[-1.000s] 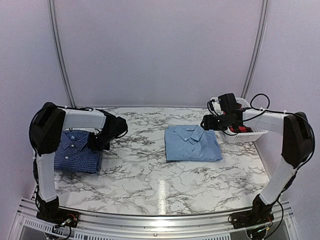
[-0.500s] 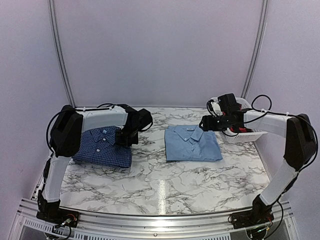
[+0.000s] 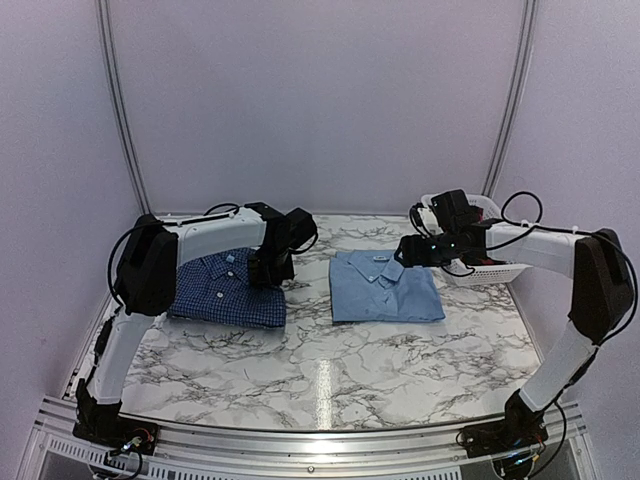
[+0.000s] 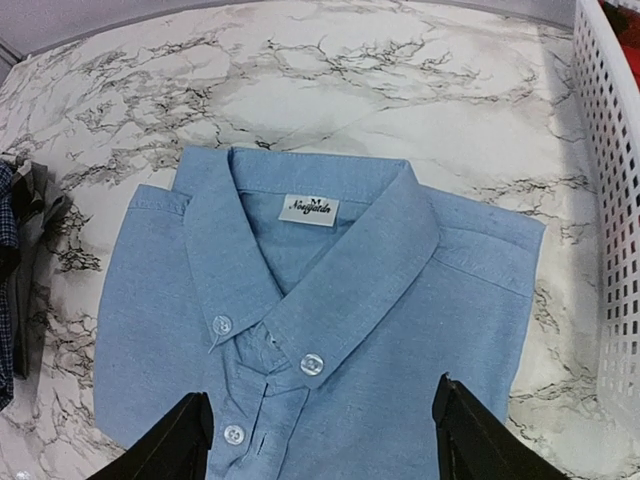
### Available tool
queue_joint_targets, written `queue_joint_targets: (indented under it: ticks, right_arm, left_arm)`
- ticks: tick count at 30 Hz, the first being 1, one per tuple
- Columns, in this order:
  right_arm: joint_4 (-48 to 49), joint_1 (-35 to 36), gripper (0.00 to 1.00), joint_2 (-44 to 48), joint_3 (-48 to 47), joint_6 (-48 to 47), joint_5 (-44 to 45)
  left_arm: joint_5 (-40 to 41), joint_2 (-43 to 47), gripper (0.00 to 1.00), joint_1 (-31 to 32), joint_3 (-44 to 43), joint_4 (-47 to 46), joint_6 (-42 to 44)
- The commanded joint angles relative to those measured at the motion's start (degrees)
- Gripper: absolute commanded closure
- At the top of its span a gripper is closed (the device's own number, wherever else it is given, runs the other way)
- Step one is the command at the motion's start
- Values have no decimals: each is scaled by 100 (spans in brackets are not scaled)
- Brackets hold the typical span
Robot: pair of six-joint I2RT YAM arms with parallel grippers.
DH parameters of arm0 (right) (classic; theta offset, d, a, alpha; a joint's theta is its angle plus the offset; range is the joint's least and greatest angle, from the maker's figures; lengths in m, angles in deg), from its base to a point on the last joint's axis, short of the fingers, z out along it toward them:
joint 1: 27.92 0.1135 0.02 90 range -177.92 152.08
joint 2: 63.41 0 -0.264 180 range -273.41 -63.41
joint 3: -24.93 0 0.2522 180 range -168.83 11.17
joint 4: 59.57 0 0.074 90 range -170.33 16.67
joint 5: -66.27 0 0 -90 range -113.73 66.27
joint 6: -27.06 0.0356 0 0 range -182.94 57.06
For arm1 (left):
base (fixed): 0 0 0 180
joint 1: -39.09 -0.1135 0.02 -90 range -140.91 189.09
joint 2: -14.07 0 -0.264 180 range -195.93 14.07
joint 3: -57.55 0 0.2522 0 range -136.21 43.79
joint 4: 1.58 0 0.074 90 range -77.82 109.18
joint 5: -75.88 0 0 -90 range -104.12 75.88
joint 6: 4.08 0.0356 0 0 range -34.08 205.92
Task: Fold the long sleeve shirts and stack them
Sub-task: Move the square-folded shirt to the center of the board, then pick up the square-folded shirt from the center of the board.
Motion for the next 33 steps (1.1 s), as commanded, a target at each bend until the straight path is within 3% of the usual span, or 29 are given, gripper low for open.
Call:
queue_joint_targets:
  ticks: [1, 11, 17, 21, 26, 33]
  right_arm:
    - [-88, 67, 28, 273, 27, 42, 131]
    - [-142, 66, 23, 502, 277, 151, 478]
    - [-82, -5, 20, 825, 546, 246, 942]
    - [-137, -267, 20, 932, 719, 333, 1014]
    - [-147, -689, 22, 1022, 1072, 424, 927]
    - [2, -769, 27, 941, 1387, 499, 848]
  left_arm:
    - [-360, -145, 95, 54, -149, -303, 40]
    - [-290, 485, 31, 125, -110, -429, 768]
    - [-410, 995, 8, 256, -54, -741, 1420]
    - [-1040, 1235, 4, 350, 127, -1331, 1785]
    - [-2256, 1021, 4, 373, 331, -2094, 1658]
    - [-2904, 456, 12, 391, 382, -2722, 1354]
